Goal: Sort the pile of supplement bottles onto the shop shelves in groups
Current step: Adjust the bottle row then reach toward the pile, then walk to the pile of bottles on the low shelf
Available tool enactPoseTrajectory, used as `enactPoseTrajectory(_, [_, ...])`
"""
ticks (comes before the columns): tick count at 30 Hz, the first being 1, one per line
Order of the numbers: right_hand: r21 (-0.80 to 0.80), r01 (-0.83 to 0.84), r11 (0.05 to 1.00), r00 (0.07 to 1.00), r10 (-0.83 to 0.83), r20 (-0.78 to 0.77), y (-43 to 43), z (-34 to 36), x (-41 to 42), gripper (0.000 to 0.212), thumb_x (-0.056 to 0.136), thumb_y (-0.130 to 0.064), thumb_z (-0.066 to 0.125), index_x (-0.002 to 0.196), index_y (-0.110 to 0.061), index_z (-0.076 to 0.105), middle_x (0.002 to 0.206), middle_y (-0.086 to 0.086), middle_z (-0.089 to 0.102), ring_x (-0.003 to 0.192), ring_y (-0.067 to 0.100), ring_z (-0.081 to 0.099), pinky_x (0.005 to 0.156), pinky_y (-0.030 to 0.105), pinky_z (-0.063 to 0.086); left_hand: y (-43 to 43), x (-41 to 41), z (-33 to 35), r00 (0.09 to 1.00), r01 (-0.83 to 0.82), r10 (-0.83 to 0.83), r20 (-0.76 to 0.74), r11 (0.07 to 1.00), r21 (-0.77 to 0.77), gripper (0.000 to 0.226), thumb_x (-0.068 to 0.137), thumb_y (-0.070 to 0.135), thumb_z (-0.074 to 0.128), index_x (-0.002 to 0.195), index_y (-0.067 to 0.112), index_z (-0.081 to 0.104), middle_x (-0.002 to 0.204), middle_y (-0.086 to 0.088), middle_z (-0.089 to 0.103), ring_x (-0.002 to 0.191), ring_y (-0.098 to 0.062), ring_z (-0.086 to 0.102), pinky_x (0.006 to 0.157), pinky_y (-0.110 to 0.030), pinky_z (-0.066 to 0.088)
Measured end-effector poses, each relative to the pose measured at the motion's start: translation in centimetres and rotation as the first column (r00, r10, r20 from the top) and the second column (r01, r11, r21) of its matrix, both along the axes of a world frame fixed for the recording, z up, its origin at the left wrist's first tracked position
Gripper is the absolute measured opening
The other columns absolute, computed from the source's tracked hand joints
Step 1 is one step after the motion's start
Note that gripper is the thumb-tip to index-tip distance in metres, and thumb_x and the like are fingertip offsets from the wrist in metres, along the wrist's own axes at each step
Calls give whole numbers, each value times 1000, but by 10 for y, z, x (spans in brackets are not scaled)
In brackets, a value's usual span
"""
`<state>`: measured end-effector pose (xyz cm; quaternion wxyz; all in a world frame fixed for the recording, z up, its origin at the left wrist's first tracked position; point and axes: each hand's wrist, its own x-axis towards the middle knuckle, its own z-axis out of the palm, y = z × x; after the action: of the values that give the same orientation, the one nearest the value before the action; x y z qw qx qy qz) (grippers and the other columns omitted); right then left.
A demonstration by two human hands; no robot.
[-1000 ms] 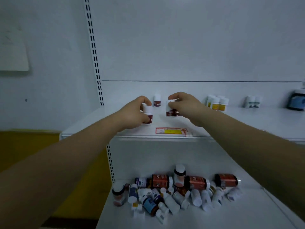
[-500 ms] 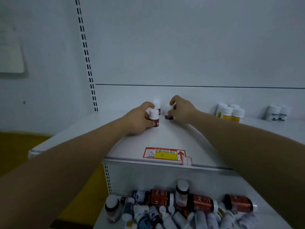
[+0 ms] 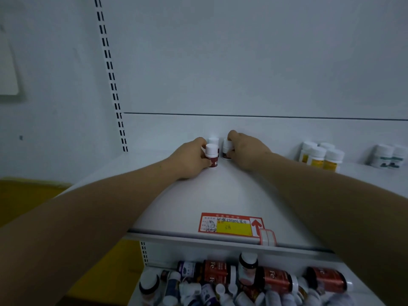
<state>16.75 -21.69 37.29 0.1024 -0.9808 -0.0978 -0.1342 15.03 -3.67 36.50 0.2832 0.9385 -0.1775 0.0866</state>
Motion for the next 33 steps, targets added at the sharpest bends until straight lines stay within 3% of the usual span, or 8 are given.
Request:
enactPoseTrajectory(7, [-40,27,999,1000,-27,-2,2,1,-2,37,95,-35,51,120,-13,35,115,12,55,98,33,54,74,36,42,-10,8,-1,997,-52,49,64,998,42,34,88,29,63,114,16,45,103,-7,65,93,-26,59,79,-35,46])
enactPoseTrajectory(13, [-36,43,998,999,-43,1,-4,5,-12,57,92,-40,56,138,-19,30,127,13,48,112,33,51,88,41,45,-5,-6,4,991,-122,128,-41,983,135,57,88,45,60,132,16,42,124,-7,56,108,-23,53,86,-30,40])
enactPoseTrajectory(18, [-116,38,992,999,-35,32,-7,21,-29,59,92,-45,53,141,-16,36,135,13,43,120,33,45,97,43,42,3,-39,10,986,-119,142,-88,966,229,57,90,49,56,138,21,40,140,-5,46,121,-22,48,92,-28,36])
enactPoseTrajectory(24, [-185,-24,982,1000,24,-4,13,27,-68,56,93,-52,48,137,-18,44,132,11,47,117,30,48,93,38,41,11,-88,9,985,-90,129,-113,949,301,53,90,55,50,133,25,47,139,-2,47,120,-20,47,95,-30,36])
enactPoseTrajectory(31, [-176,-72,982,997,77,22,42,23,-146,48,94,-50,47,130,-17,49,125,11,51,110,28,51,88,36,42,31,-159,8,997,-30,50,-66,961,274,56,88,55,53,134,22,47,142,-3,46,124,-21,46,99,-29,35])
enactPoseTrajectory(33, [-147,-73,986,996,79,34,53,23,-170,52,94,-50,47,135,-17,47,131,10,49,115,28,50,93,37,42,41,-187,7,998,-12,26,-53,966,260,56,89,54,53,135,22,46,141,-4,46,123,-21,46,97,-30,36])
